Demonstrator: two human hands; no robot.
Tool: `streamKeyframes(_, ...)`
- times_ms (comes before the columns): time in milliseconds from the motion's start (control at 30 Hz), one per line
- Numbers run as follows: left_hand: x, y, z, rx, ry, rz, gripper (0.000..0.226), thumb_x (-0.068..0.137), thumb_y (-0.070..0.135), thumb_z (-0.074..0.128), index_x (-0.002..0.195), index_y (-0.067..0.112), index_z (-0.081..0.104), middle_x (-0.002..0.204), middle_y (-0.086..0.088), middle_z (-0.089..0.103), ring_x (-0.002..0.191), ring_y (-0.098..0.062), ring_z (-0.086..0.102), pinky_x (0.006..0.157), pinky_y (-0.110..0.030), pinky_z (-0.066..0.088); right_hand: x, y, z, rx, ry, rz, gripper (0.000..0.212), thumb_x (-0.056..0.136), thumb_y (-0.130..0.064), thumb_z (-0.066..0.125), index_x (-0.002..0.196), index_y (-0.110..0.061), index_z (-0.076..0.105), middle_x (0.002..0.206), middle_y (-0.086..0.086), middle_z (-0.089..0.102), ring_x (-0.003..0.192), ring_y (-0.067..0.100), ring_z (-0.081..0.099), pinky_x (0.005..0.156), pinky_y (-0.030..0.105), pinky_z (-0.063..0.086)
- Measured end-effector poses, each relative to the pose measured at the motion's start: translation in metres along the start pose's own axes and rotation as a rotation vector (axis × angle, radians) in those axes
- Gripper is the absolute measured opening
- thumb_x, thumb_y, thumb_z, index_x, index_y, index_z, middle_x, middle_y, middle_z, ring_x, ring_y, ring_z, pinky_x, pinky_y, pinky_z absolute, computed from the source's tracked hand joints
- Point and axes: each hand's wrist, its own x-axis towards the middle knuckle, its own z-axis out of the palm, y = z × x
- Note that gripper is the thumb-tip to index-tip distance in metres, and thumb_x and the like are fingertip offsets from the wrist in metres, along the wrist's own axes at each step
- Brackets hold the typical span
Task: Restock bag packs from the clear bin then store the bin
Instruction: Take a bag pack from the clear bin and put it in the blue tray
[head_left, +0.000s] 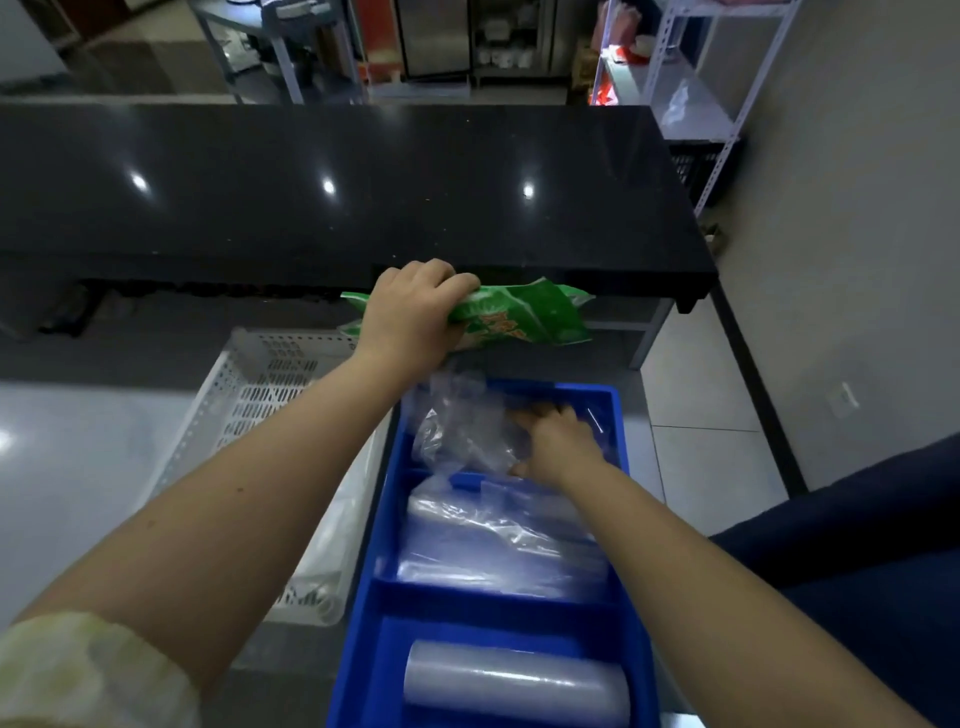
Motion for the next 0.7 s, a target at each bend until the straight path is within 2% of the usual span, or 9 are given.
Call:
streamKeyframes(133, -0.005, 0.0, 0.002, -0.013, 0.007, 0.002, 0.038, 0.078, 0.018, 0.069, 0.116, 0.012, 0.064, 0.106, -0.014, 0.065, 0.086, -0.034, 0.059, 0.069, -0.041, 0.04, -0.002, -0.007, 0.01, -0.058, -0.158, -0.005, 0.073, 0.083, -0.023, 0.062, 0.143, -0.039, 0.024, 0.141, 0.008, 0.034, 0.122, 0.036, 0.036, 0.097, 0.048, 0.04)
streamKeyframes(200, -0.008, 0.0, 0.003, -0.024, 0.007, 0.001, 0.038, 0.078, 0.019, 0.069, 0.116, 0.012, 0.064, 0.106, -0.014, 0.065, 0.087, -0.033, 0.059, 0.069, -0.04, 0.04, -0.001, -0.009, 0.012, -0.105, -0.19, -0.024, 0.073, 0.082, -0.018, 0.062, 0.142, -0.04, 0.026, 0.141, 0.009, 0.031, 0.123, 0.037, 0.035, 0.097, 0.05, 0.041)
streamKeyframes(367, -0.016, -0.003, 0.0, -0.049, 0.038, 0.0, 0.039, 0.075, 0.018, 0.074, 0.112, 0.011, 0.066, 0.102, -0.013, 0.065, 0.084, -0.033, 0.06, 0.066, -0.04, 0.04, 0.002, -0.01, 0.014, -0.138, -0.164, -0.045, 0.062, 0.085, -0.019, 0.055, 0.139, -0.04, 0.033, 0.137, 0.009, 0.037, 0.122, 0.036, 0.038, 0.094, 0.049, 0.044)
streamKeyframes(533, -0.027, -0.009, -0.01, -0.064, 0.053, -0.007, 0.041, 0.076, 0.02, 0.074, 0.114, 0.011, 0.065, 0.102, -0.013, 0.065, 0.084, -0.033, 0.06, 0.067, -0.04, 0.041, 0.008, -0.02, 0.012, -0.183, -0.151, -0.024, 0.046, 0.093, -0.021, 0.05, 0.138, -0.025, 0.04, 0.137, 0.01, 0.044, 0.124, 0.033, 0.042, 0.1, 0.044, 0.042)
streamKeyframes(700, -0.036, -0.012, -0.028, -0.092, 0.078, -0.019, 0.04, 0.073, 0.017, 0.075, 0.112, 0.01, 0.066, 0.1, -0.013, 0.066, 0.082, -0.034, 0.06, 0.066, -0.04, 0.041, -0.004, -0.024, 0.0, -0.158, 0.018, -0.072, 0.036, 0.095, -0.018, 0.051, 0.132, -0.02, 0.049, 0.129, 0.009, 0.053, 0.115, 0.031, 0.051, 0.095, 0.038, 0.047)
